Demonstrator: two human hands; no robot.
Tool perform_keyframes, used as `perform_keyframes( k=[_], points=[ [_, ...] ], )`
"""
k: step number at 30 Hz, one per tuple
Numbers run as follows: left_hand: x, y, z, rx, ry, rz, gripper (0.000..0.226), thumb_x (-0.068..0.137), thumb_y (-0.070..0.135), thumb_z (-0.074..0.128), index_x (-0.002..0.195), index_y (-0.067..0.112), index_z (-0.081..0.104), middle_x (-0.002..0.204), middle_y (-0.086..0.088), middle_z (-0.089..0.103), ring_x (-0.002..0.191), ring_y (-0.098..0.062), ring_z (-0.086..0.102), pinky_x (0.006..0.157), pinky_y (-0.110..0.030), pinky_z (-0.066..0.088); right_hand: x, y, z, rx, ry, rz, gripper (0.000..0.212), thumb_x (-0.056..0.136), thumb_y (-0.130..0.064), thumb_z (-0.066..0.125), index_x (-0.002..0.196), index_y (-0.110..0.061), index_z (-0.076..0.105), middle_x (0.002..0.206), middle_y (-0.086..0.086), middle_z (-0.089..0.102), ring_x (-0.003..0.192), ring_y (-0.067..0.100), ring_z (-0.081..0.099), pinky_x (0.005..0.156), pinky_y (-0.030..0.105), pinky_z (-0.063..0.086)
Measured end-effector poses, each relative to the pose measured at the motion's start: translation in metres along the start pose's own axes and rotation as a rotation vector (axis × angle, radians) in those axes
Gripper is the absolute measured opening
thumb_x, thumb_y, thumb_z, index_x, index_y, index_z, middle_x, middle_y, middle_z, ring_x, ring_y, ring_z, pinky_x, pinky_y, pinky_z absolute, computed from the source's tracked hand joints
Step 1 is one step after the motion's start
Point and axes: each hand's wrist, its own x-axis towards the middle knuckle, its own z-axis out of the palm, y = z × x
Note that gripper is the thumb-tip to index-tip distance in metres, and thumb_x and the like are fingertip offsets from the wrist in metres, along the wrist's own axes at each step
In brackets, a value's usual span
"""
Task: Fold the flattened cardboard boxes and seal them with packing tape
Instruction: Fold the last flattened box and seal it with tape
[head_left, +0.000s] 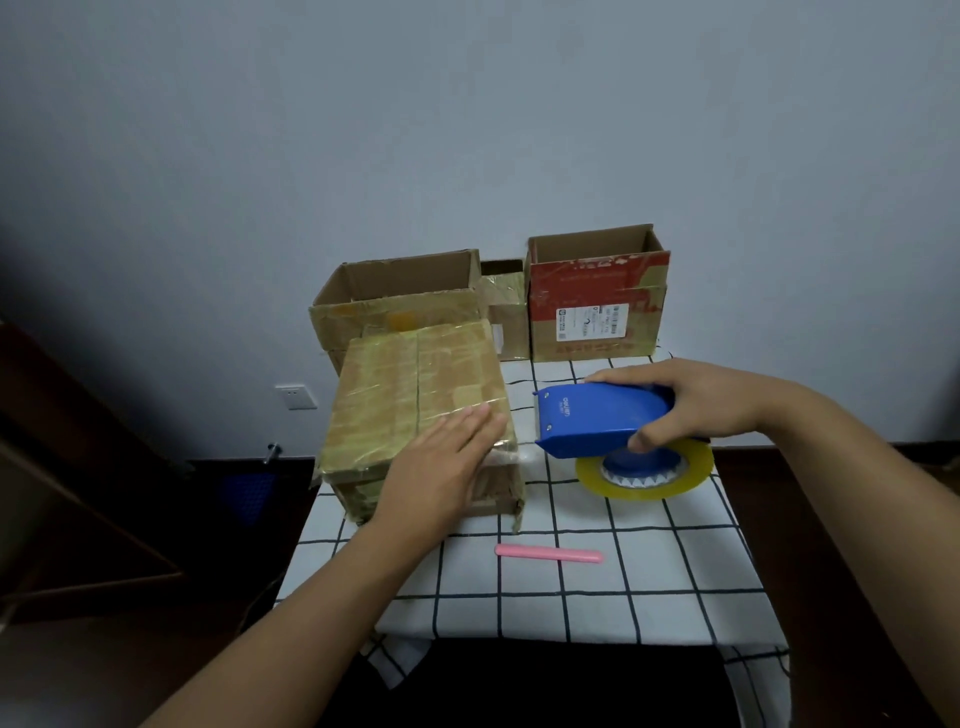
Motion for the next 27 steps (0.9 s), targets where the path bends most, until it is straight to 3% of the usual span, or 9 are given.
perform_keyframes(
  k=[4, 8, 13, 17, 19, 22, 24, 27],
  points=[
    [0.000, -0.004, 0.001, 0.010, 0.021, 0.030, 0.052, 0.090, 0.019, 0.070, 0.139, 0.021, 0.053, 0.139, -0.003, 0.057, 0.125, -0.022, 0.057, 0.102, -0.038, 0.043, -0.001, 0.001, -0.009, -0.063, -0.072, -0.005, 0.068, 0.068, -0.050, 0.077, 0.116, -0.077, 0.037, 0.122, -0.027, 0.045, 0.106, 0.006, 0.053, 0.090, 0.026, 0.047],
    [0.000, -0.004, 0.002, 0.015, 0.009, 0.037, 0.048, 0.093, 0.022, 0.065, 0.140, 0.022, 0.052, 0.140, -0.003, 0.056, 0.126, -0.022, 0.056, 0.101, -0.040, 0.047, 0.004, -0.019, -0.013, -0.261, -0.130, 0.015, 0.068, 0.080, -0.041, 0.076, 0.131, -0.062, 0.036, 0.121, -0.017, 0.048, 0.104, 0.007, 0.052, 0.093, 0.029, 0.046],
    [-0.002, 0.000, 0.002, 0.052, -0.010, 0.056, 0.060, 0.088, 0.020, 0.070, 0.144, 0.022, 0.046, 0.143, -0.005, 0.053, 0.129, -0.024, 0.053, 0.104, -0.041, 0.043, 0.031, -0.060, -0.019, -0.438, -0.245, 0.046, 0.070, 0.077, -0.047, 0.075, 0.139, -0.046, 0.043, 0.117, -0.008, 0.051, 0.101, 0.014, 0.055, 0.093, 0.038, 0.051],
    [-0.004, -0.001, 0.000, 0.057, -0.004, 0.050, 0.061, 0.088, 0.013, 0.069, 0.144, 0.022, 0.045, 0.145, -0.005, 0.051, 0.130, -0.025, 0.052, 0.104, -0.040, 0.042, 0.046, -0.066, 0.000, -0.672, -0.337, 0.253, 0.076, 0.070, -0.046, 0.077, 0.140, -0.036, 0.047, 0.120, -0.005, 0.053, 0.105, 0.019, 0.056, 0.086, 0.036, 0.051],
    [-0.003, -0.003, -0.001, 0.066, 0.001, 0.071, 0.058, 0.089, 0.010, 0.061, 0.144, 0.022, 0.046, 0.144, -0.005, 0.052, 0.129, -0.025, 0.053, 0.104, -0.037, 0.039, 0.045, -0.043, 0.015, -0.704, -0.268, 0.339, 0.081, 0.068, -0.047, 0.075, 0.142, -0.034, 0.045, 0.127, -0.003, 0.053, 0.108, 0.021, 0.055, 0.085, 0.036, 0.051],
    [-0.001, -0.006, -0.005, 0.083, 0.005, 0.095, 0.057, 0.086, 0.013, 0.041, 0.142, 0.019, 0.048, 0.141, -0.005, 0.055, 0.126, -0.025, 0.056, 0.102, -0.037, 0.041, 0.038, -0.001, 0.039, -0.511, -0.001, 0.338, 0.088, 0.073, -0.064, 0.069, 0.149, -0.039, 0.032, 0.127, 0.000, 0.052, 0.108, 0.021, 0.052, 0.092, 0.038, 0.049],
    [-0.002, -0.013, -0.007, 0.079, 0.021, 0.123, 0.061, 0.080, 0.005, 0.050, 0.140, 0.016, 0.051, 0.140, -0.008, 0.056, 0.125, -0.027, 0.056, 0.101, -0.042, 0.045, 0.036, 0.017, 0.064, -0.440, 0.134, 0.320, 0.084, 0.085, -0.068, 0.056, 0.154, -0.040, 0.017, 0.129, 0.007, 0.047, 0.115, 0.025, 0.048, 0.093, 0.039, 0.046],
    [-0.009, -0.027, -0.010, 0.111, 0.054, 0.148, 0.071, 0.073, -0.005, 0.061, 0.140, 0.014, 0.053, 0.140, -0.008, 0.055, 0.126, -0.030, 0.056, 0.101, -0.043, 0.045, 0.043, 0.035, 0.114, -0.495, 0.339, 0.287, 0.070, 0.099, -0.053, 0.044, 0.156, -0.035, 0.007, 0.134, 0.015, 0.038, 0.117, 0.030, 0.040, 0.095, 0.039, 0.040]
  ],
)
